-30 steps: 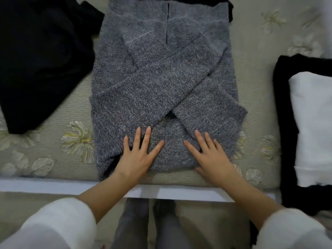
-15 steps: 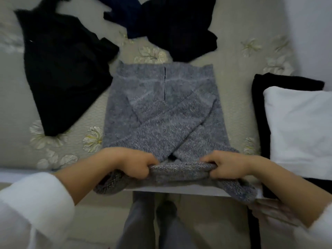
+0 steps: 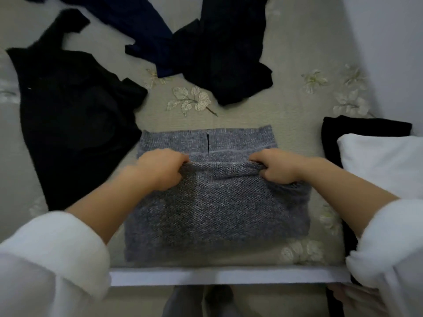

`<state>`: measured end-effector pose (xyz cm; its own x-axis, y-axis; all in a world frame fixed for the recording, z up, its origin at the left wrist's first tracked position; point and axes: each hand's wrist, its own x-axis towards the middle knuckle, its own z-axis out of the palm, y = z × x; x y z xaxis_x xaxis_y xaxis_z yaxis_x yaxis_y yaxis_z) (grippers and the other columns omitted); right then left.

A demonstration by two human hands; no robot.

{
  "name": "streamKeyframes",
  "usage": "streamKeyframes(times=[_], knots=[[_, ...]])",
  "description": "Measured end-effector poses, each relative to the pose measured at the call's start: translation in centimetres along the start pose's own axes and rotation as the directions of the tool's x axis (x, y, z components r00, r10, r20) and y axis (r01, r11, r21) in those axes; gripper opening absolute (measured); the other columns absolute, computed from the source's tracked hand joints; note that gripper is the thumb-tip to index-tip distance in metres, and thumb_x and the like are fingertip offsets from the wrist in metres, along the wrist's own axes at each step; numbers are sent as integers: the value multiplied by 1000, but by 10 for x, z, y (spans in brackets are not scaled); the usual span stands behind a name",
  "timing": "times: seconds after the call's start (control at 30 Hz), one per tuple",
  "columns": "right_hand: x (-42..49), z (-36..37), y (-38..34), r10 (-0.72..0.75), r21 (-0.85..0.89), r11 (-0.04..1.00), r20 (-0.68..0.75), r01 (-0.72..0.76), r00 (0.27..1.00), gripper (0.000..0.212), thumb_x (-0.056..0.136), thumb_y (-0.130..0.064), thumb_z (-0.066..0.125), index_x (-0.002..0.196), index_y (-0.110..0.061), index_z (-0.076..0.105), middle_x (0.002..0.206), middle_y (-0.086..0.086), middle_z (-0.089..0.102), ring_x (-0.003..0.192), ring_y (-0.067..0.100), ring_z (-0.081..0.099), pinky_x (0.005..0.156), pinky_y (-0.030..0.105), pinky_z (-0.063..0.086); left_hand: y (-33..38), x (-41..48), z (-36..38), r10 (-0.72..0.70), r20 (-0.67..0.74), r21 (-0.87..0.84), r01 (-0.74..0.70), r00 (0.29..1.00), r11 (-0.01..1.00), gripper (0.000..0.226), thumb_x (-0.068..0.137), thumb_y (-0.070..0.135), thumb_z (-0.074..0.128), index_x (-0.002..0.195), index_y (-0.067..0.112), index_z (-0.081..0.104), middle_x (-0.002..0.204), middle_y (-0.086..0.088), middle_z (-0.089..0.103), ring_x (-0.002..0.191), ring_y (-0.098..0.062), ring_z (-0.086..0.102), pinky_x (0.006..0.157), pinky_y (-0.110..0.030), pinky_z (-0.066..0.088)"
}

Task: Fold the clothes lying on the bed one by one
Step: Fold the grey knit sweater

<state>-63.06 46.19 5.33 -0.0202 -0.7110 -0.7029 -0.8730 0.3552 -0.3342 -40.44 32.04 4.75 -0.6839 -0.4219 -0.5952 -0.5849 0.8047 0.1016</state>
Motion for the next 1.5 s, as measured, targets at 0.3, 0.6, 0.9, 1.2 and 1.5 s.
streamKeyframes(times=[0.3, 0.6, 0.9, 1.2, 1.5], knots=[[60, 32, 34, 106, -41, 989, -484, -143, 869, 40, 90, -39, 61, 124, -18, 54, 120, 3, 59, 108, 23, 57, 88, 34, 45, -17, 46, 96, -176, -53, -205, 161, 983, 965, 79, 91, 66, 32, 151, 34, -7, 159, -3, -17, 144, -28, -22, 113, -62, -8], [41, 101, 63, 698, 907, 398, -203, -137, 686, 64, 77, -34, 77, 129, -7, 52, 123, 9, 62, 100, 17, 59, 87, 30, 45, -29, 45, 119, -643, -65, -675, 441, 763, 592, 90, 83, 60, 57, 149, 13, 18, 135, -17, 47, 128, -35, 41, 106, -54, 27], [52, 69, 43, 673, 774, 618, -611, 138, 416, 13, 87, -37, 67, 95, -34, 57, 92, -9, 65, 91, 16, 63, 83, 37, 51, -42, 42, 78, -709, -426, -864, -20, 562, 503, 33, 91, 29, 61, 119, 15, 49, 109, -1, 58, 98, -16, 54, 82, -33, 43], [142, 42, 70, 685, 662, 710, -568, -242, 456, 28, 91, -44, 55, 103, -19, 57, 108, 7, 63, 106, 27, 53, 101, 46, 22, -85, 130, 77, -782, -305, -824, 261, 544, 503, 47, 98, 32, 46, 138, 12, 36, 130, -17, 44, 122, -34, 40, 97, -50, 35], [96, 80, 26, 195, 144, 980, -581, -136, 791, 67, 88, -68, 21, 149, -39, 23, 160, -10, 3, 147, 7, -10, 115, 38, -15, 2, 74, 100, -334, -360, -516, 112, 871, 849, 67, 91, 66, 18, 150, 42, -3, 158, 1, -23, 141, -15, -30, 115, -43, -13]])
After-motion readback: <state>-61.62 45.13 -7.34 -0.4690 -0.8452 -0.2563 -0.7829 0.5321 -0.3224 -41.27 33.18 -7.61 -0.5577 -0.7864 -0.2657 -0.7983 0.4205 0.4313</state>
